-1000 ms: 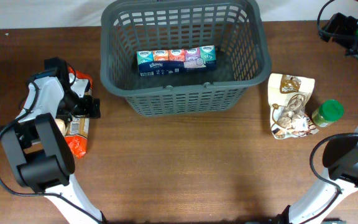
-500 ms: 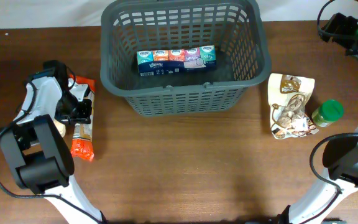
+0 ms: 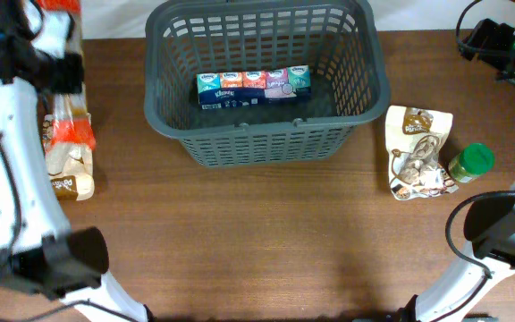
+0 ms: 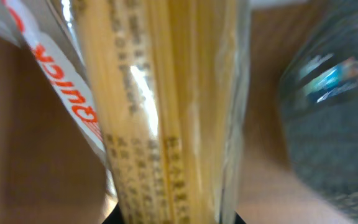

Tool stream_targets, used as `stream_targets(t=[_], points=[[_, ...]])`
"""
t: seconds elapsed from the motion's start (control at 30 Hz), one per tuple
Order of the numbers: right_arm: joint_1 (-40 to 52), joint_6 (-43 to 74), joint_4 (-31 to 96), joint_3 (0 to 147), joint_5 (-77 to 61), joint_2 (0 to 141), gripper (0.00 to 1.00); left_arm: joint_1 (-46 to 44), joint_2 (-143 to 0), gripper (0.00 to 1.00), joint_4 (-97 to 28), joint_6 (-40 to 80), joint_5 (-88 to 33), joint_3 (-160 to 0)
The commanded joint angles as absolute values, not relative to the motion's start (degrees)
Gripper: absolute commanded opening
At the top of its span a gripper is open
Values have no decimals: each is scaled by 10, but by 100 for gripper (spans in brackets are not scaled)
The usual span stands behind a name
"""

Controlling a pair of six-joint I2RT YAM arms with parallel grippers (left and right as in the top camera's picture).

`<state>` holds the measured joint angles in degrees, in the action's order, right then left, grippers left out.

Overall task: Pack container
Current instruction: 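Carry the spaghetti pack with the left gripper into the basket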

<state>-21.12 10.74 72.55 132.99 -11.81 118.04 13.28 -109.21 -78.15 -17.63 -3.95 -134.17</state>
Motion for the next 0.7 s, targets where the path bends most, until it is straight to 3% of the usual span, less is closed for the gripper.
stream_targets(t=[0.0,0.13,0.33,0.53,0.67], points=[[-210,110,724,1342,-111,1185,99,79,-1009,2,-756,-285,-116,-1428],[-210,110,724,1342,-111,1185,99,-11,-978,2,-730,-491,-164,-1446],[-210,110,724,1342,-111,1185,99,-147,-999,2,-728,-700,-169,-1442],[-210,110,724,1342,-111,1185,99,-201,-1123,2,-722,-722,-160,-1442],[-210,110,724,1342,-111,1185,99,-203,-1216,2,-714,-665,-147,-1442]])
